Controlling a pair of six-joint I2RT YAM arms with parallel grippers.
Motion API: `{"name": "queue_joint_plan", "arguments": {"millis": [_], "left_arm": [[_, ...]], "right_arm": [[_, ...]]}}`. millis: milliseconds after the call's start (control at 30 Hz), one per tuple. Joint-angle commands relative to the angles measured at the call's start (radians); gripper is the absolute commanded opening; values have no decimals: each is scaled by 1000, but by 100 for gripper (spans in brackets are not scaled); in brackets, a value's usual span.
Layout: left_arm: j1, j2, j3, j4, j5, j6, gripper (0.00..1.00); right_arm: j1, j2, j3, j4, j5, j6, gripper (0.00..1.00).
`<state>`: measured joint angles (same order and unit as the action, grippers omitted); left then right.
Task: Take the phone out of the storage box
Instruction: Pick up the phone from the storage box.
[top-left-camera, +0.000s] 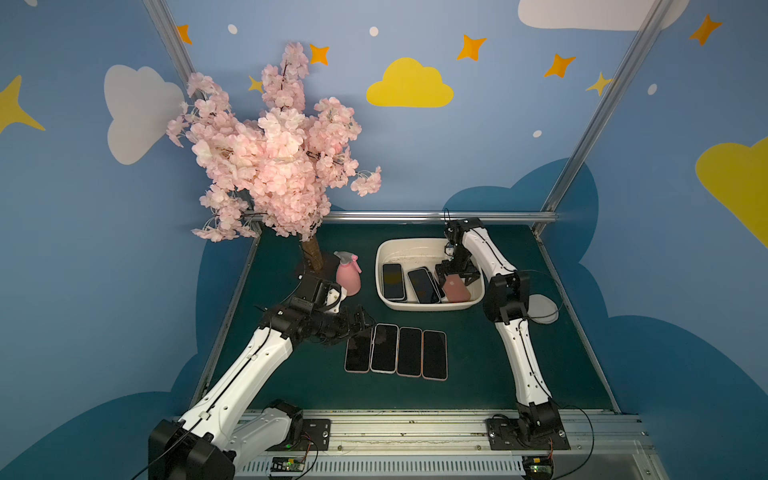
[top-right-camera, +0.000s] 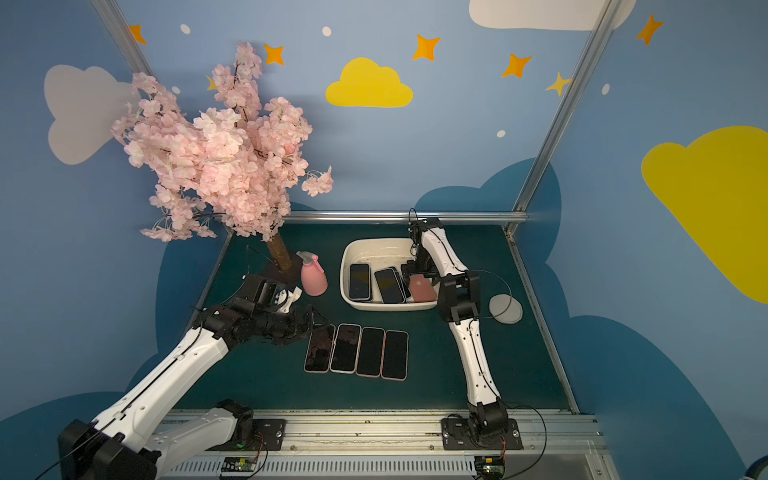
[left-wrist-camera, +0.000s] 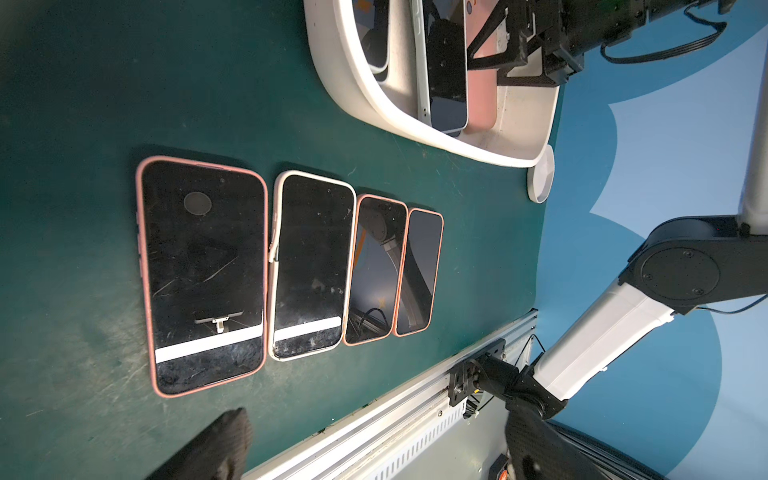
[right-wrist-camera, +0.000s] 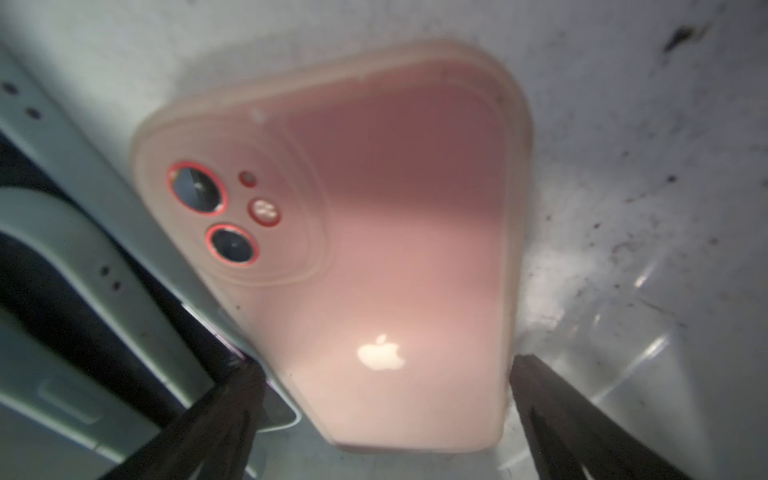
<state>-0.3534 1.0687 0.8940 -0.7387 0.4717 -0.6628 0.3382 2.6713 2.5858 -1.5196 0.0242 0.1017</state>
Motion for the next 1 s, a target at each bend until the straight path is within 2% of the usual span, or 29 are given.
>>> {"name": "queue_joint_plan", "arguments": {"millis": [0,167,500,600,633,800,867,967], "left_arm": [[3,9,21,10,10,-3,100],[2,17,39,-10,12,10,100],[3,13,41,-22,19,17,100],[3,9,38,-24,19,17,100],[3,10,36,-22,18,16,100],[3,14,40,-19,20,15,100],[3,13,42,-20,19,13,100],[2,9,42,-22,16,7,100]], "right_arm": [[21,76,-53,-5,195,-40,99],[18,75,-47,-7,407,14,99],[6,70,-58,7,185,-13,99],[-28,48,-78,7,18,8,97],[-36,48,-76,-3,-1,18,96],[-33,41,-127,-26,-10,21,94],[-26,42,-137,-39,26,23,90],[-12,50,-133,-53,104,31,90]]}}
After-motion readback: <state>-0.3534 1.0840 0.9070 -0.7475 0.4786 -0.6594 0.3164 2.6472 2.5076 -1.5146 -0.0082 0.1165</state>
